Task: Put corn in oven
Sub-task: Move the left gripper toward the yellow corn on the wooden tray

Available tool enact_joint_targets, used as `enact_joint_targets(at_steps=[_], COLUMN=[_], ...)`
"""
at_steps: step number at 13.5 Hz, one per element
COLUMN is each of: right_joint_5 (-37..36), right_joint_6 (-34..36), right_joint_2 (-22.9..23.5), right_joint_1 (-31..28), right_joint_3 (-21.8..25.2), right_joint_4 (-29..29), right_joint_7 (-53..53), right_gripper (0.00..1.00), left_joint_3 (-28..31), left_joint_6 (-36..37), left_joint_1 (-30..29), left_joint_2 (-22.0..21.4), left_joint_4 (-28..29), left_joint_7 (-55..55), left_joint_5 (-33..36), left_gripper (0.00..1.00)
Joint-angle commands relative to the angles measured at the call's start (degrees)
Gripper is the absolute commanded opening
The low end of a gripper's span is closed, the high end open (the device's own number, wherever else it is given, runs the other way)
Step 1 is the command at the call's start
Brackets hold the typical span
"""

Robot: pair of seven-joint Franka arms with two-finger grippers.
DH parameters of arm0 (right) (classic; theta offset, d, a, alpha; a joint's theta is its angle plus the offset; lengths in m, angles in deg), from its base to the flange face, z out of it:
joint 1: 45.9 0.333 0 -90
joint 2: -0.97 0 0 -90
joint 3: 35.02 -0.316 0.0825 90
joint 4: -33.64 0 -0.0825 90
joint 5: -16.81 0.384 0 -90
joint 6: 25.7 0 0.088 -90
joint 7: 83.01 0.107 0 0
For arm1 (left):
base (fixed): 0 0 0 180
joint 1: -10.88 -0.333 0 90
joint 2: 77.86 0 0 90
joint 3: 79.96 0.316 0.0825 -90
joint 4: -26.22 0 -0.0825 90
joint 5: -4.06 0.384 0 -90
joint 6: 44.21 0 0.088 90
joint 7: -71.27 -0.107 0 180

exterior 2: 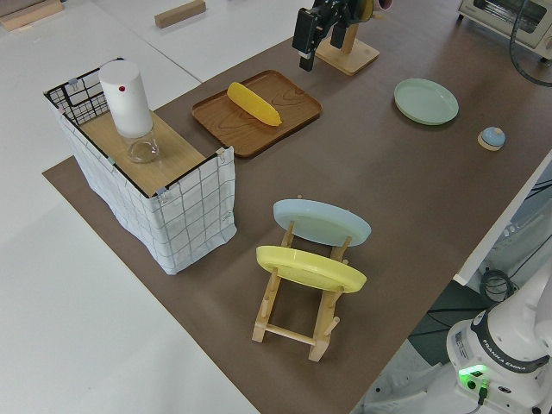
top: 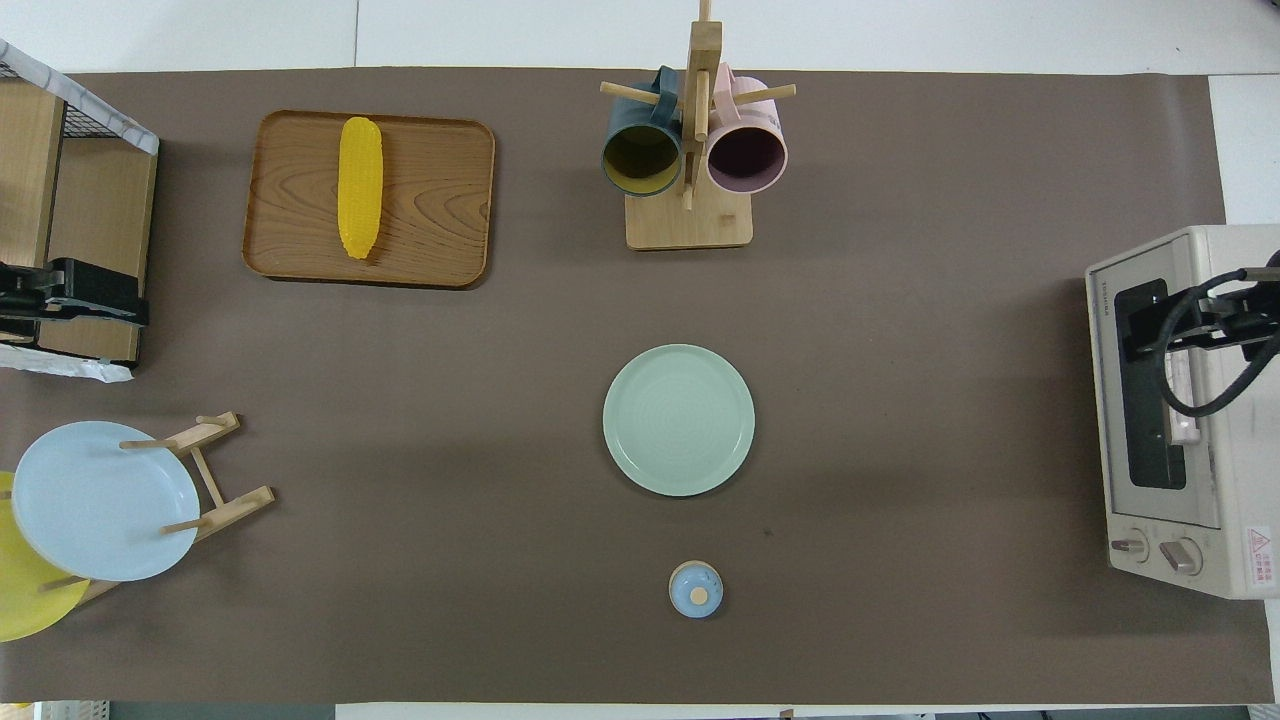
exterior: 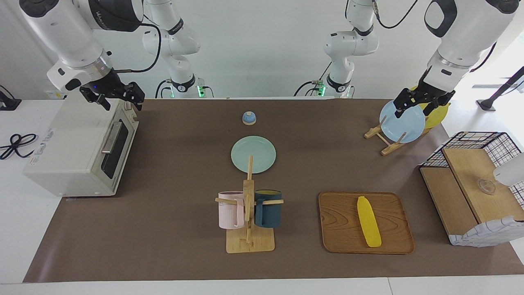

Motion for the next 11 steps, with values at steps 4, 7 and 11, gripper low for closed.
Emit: enact_joint_targets(at_steps=[4,7,11], right_joint_5=[1.15,1.15,1.15], right_joint_6=[0.05,0.14,0.14], right_joint_2=[0.18,0.18,0.09], right_joint_1=[-0.25,-0.25,-0.25], right_joint_3=[-0.08,-0.08,-0.08], right_joint_4=[-0.50,-0.50,-0.41], right_joint_7=[-0.09,-0.09,-0.01], right_gripper=[1.00,1.00,1.00], left_joint_3=[-0.09,-0.09,-0.18], left_joint_6=[-0.99,-2.31,-4.77], left_joint_1=[-0.13,0.22,0.57], left_joint_2=[-1.53,-1.62,-0.65], left_joint_4=[1.59,1.94,2.21], left_joint_7=[-0.51,-0.16,-0.15], left_joint_5=[0.62,0.62,-0.34], left_gripper=[1.00,1.00,1.00])
